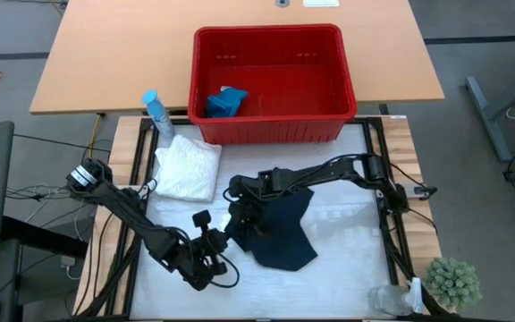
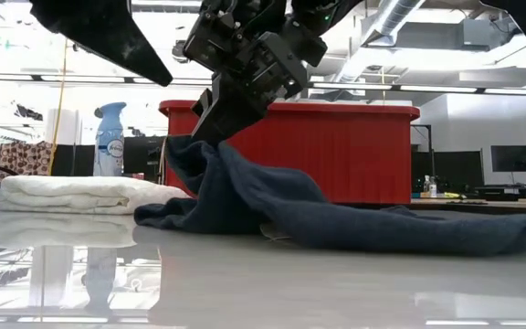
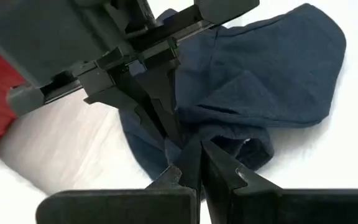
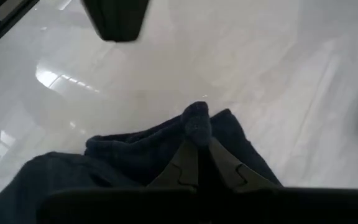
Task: Fold Laundry from Bin
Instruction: Fold the black shorts
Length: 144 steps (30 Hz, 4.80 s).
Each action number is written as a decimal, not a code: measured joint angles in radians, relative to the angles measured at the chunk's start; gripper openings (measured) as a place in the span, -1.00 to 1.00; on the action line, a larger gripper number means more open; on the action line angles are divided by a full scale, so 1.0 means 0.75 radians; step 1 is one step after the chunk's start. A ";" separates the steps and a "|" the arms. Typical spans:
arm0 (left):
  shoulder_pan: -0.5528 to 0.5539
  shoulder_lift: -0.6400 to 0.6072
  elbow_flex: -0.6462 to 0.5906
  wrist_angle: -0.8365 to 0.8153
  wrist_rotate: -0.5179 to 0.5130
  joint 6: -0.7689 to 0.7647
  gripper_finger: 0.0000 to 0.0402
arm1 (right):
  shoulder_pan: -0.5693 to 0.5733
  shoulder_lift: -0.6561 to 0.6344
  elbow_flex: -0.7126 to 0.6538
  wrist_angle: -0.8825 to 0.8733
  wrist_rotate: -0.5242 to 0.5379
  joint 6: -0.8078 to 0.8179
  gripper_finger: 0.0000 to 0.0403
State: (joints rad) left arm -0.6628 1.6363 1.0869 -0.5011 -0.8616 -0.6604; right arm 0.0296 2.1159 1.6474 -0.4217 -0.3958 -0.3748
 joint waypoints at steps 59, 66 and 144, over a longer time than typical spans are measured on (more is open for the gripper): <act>0.129 0.003 -0.485 0.773 0.199 0.057 -1.00 | -0.005 0.173 0.001 0.105 0.012 0.070 -0.57; 0.129 0.003 -0.485 0.748 0.192 0.072 -1.00 | -0.006 0.173 0.001 0.105 0.017 0.071 -0.35; 0.138 0.183 -0.541 0.787 0.296 -0.139 -1.00 | 0.248 -0.321 -0.041 -0.688 0.085 0.440 0.08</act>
State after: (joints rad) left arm -0.5591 1.7739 0.6811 0.0891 -0.6395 -0.7649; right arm 0.2156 1.8755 1.6169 -0.9377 -0.3320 -0.0449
